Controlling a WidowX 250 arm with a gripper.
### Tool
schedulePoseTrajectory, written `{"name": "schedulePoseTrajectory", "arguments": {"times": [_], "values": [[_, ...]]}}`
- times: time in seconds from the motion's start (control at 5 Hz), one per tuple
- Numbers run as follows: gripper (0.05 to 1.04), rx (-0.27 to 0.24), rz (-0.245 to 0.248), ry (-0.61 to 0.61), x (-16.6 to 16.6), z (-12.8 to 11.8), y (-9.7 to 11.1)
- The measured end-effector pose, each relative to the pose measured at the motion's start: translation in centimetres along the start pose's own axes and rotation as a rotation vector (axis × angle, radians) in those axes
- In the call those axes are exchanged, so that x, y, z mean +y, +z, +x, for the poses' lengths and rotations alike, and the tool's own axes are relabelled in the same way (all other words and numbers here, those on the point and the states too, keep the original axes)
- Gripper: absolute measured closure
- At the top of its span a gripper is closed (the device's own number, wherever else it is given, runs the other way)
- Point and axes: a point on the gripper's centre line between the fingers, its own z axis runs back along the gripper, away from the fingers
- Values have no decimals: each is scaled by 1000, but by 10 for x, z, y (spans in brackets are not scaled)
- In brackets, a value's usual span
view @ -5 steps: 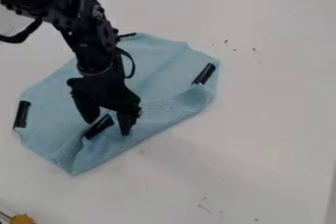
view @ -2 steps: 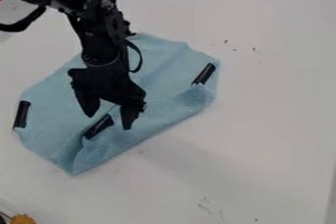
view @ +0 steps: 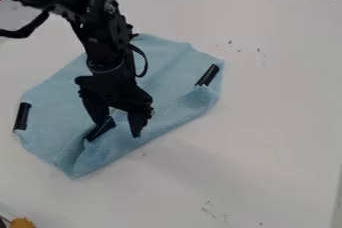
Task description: Fold the cloth from bottom right to the Centre
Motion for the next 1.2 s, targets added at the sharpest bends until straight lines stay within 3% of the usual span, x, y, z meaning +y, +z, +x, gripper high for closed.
{"name": "schedulePoseTrajectory", "arguments": {"times": [0.8, 1.2], "values": [[115, 5, -62, 7, 11, 5, -18], [705, 2, -59, 13, 17, 6, -19]]}}
